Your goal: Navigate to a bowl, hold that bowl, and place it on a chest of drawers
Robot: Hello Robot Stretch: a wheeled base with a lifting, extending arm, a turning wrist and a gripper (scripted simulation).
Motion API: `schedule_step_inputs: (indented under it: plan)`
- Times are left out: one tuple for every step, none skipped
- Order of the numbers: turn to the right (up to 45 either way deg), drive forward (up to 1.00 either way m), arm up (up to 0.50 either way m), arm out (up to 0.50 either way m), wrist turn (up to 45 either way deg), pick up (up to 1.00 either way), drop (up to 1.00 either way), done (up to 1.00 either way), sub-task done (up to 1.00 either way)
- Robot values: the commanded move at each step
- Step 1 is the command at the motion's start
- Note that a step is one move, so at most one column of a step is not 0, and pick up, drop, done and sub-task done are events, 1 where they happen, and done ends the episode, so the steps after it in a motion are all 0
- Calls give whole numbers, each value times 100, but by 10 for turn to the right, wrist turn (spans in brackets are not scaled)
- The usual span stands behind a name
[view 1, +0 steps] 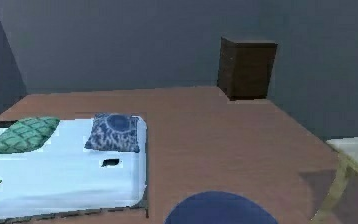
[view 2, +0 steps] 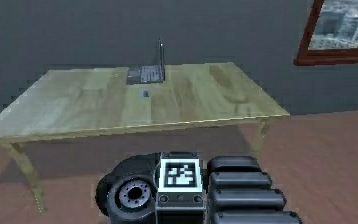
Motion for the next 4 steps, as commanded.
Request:
schedule_step_inputs:
  plan:
    - [-60,0,0,0,0,0,0,0,0]
    - [0,60,0,0,0,0,0,0,0]
    - [390,0,0,0,0,0,0,0,0]
    - [0,40,0,0,0,0,0,0,0]
